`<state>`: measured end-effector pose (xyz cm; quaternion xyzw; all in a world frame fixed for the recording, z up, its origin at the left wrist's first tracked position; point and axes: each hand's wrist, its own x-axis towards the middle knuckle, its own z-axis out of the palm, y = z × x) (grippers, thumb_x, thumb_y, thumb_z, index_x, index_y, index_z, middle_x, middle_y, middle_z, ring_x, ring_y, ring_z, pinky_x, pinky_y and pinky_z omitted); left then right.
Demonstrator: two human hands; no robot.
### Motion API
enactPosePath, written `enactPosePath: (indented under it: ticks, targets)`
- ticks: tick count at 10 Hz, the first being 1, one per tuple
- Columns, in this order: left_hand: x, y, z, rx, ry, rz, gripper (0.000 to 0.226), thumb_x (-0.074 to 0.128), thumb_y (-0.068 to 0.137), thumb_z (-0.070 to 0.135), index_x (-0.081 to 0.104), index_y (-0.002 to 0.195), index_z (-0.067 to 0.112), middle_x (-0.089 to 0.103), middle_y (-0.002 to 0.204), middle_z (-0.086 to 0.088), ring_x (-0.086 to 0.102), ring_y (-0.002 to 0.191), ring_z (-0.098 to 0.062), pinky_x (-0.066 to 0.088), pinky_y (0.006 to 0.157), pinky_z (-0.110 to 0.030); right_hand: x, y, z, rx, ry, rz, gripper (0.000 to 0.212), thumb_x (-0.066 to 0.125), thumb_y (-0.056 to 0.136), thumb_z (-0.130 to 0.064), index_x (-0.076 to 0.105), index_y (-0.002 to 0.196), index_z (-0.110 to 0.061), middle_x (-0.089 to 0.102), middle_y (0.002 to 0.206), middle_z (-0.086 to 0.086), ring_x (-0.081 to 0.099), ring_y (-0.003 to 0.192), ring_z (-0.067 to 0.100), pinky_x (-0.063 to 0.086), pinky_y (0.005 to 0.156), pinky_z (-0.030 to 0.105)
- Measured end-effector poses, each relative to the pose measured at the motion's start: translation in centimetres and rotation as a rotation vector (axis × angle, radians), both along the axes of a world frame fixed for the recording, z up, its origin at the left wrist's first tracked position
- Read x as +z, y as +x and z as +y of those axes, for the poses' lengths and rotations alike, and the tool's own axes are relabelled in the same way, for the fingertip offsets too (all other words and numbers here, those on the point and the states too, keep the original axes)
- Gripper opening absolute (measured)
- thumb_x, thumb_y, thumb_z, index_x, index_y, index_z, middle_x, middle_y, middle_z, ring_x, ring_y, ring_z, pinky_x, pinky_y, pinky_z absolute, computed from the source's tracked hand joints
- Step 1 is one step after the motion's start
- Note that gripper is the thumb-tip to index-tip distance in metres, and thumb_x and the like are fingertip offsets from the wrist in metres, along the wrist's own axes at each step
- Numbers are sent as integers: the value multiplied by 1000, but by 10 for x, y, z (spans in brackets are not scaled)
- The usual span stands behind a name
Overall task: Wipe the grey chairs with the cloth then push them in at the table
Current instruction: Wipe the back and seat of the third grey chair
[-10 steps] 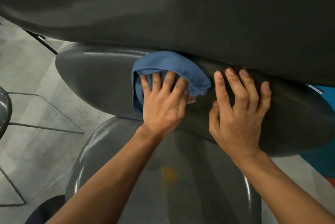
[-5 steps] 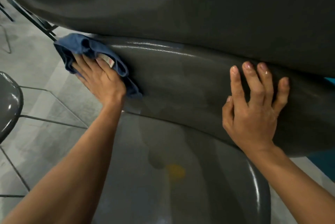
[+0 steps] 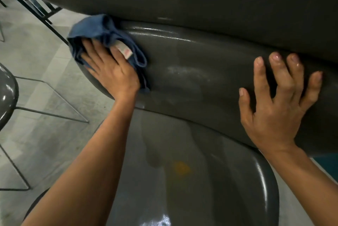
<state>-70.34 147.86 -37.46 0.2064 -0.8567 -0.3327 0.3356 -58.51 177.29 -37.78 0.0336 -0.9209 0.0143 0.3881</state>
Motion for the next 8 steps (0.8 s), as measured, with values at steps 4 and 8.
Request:
enactPosePath:
  ticks: [4,8]
  targets:
    - [-125,7,-12,339,751,-265,41,34,107,8,41,145,-5,46,149,-25,43,141,-39,33,114,-42,-15,-11,-3,-6,0,155,63,60,97,-28,38,155,-14,29,155,8,23,150,30,4,123,48]
    - [-23,53,159,-337,120,103,59,26,106,38,19,155,4,9,162,-24,7,150,-50,5,123,-65,-11,-9,-4,-35,-23,115,66,63,95,-25,38,156,-16,31,157,7,14,155,22,3,123,49]
